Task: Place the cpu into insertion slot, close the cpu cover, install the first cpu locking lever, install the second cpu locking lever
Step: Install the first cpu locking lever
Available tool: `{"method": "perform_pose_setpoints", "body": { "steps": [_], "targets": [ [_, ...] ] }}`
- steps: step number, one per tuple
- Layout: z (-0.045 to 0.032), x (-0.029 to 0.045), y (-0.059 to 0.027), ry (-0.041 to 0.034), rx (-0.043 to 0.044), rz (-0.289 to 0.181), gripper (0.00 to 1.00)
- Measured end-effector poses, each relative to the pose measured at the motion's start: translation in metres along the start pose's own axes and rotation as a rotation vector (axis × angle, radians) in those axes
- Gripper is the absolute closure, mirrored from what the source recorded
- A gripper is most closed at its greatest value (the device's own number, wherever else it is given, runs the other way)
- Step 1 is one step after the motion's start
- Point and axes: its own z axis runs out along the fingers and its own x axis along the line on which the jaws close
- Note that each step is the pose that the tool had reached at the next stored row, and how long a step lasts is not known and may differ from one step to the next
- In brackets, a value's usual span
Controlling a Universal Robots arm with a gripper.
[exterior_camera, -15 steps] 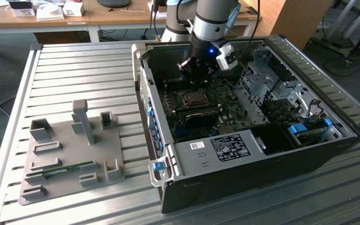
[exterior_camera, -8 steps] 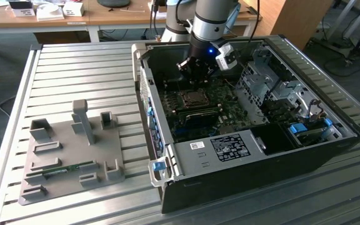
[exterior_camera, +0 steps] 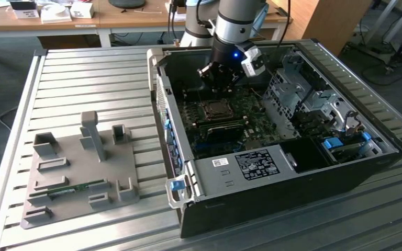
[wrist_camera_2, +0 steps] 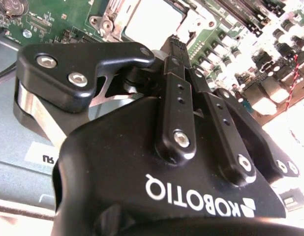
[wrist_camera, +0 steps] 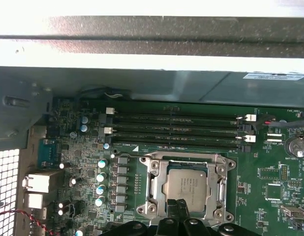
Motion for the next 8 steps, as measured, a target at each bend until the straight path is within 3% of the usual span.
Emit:
{"method": "perform_pose_setpoints", "body": {
  "steps": [8],
  "targets": [
    [0.0001, 0.0064, 0.0002, -0.0008, 0.0002, 0.000, 0.89]
  ]
}}
